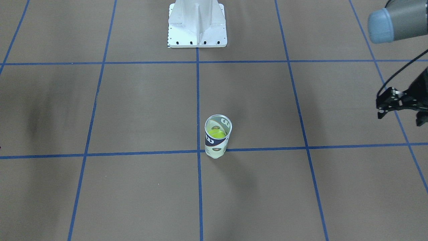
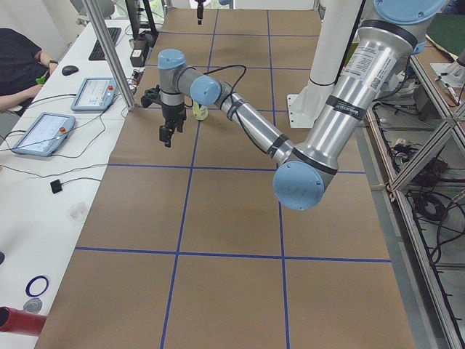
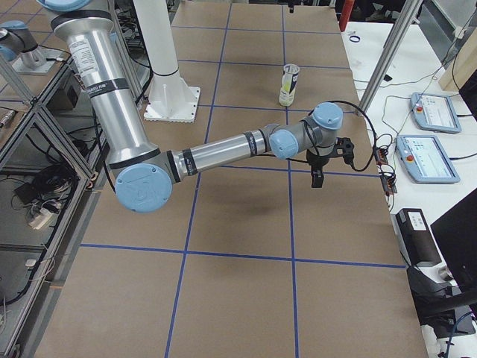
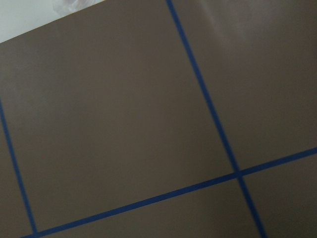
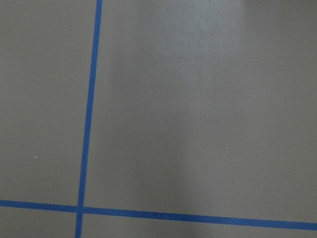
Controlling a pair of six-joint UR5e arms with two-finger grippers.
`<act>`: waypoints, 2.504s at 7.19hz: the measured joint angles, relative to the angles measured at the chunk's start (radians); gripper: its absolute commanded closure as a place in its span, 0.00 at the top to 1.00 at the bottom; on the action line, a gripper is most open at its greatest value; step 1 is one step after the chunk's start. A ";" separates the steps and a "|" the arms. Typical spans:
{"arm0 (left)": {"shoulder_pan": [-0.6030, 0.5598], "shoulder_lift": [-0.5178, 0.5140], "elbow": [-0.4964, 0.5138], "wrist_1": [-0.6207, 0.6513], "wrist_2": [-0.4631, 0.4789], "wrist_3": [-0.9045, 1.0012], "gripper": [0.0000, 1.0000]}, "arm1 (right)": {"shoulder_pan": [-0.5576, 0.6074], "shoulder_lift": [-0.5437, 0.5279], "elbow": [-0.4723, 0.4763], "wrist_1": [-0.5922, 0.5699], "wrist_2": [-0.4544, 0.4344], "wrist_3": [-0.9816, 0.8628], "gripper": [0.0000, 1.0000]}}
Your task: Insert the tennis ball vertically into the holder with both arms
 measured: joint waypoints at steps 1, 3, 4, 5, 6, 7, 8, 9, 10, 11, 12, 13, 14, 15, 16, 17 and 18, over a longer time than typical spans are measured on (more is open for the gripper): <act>-0.043 0.043 0.033 -0.001 -0.007 0.046 1.00 | 0.029 -0.041 0.003 0.000 -0.009 -0.082 0.99; -0.103 0.106 0.076 -0.001 -0.039 0.070 1.00 | 0.132 -0.137 -0.001 -0.011 0.007 -0.297 0.99; -0.120 0.132 0.102 -0.003 -0.071 0.100 1.00 | 0.177 -0.189 0.000 -0.010 0.035 -0.350 0.99; -0.142 0.157 0.126 -0.003 -0.095 0.160 1.00 | 0.207 -0.229 0.003 -0.007 0.073 -0.384 0.99; -0.172 0.179 0.146 -0.002 -0.125 0.212 1.00 | 0.223 -0.250 0.006 -0.006 0.095 -0.397 0.99; -0.206 0.196 0.164 -0.002 -0.162 0.236 1.00 | 0.229 -0.259 0.007 -0.006 0.101 -0.402 0.99; -0.234 0.211 0.172 -0.004 -0.187 0.245 1.00 | 0.231 -0.263 0.008 -0.005 0.103 -0.404 0.99; -0.252 0.223 0.174 -0.005 -0.197 0.245 1.00 | 0.231 -0.264 0.008 -0.005 0.103 -0.404 0.99; -0.265 0.237 0.174 -0.005 -0.200 0.243 1.00 | 0.231 -0.265 0.008 -0.005 0.098 -0.403 0.99; -0.275 0.260 0.170 -0.010 -0.201 0.243 1.00 | 0.232 -0.266 0.007 -0.005 0.086 -0.400 0.99; -0.282 0.286 0.157 -0.020 -0.202 0.242 1.00 | 0.231 -0.266 0.003 -0.008 0.074 -0.397 0.99; -0.286 0.319 0.135 -0.034 -0.204 0.237 1.00 | 0.231 -0.271 -0.001 -0.013 0.071 -0.394 0.99; -0.286 0.348 0.107 -0.046 -0.204 0.217 1.00 | 0.231 -0.281 -0.002 -0.015 0.073 -0.392 0.99; -0.287 0.365 0.085 -0.053 -0.217 0.182 1.00 | 0.232 -0.290 -0.002 -0.016 0.074 -0.392 0.99; -0.287 0.382 0.071 -0.075 -0.246 0.142 1.00 | 0.232 -0.296 -0.003 -0.016 0.075 -0.392 0.99; -0.286 0.402 0.067 -0.118 -0.266 0.110 1.00 | 0.232 -0.300 -0.002 -0.016 0.076 -0.391 0.99; -0.284 0.415 0.067 -0.162 -0.272 0.078 1.00 | 0.233 -0.303 -0.001 -0.016 0.078 -0.391 0.99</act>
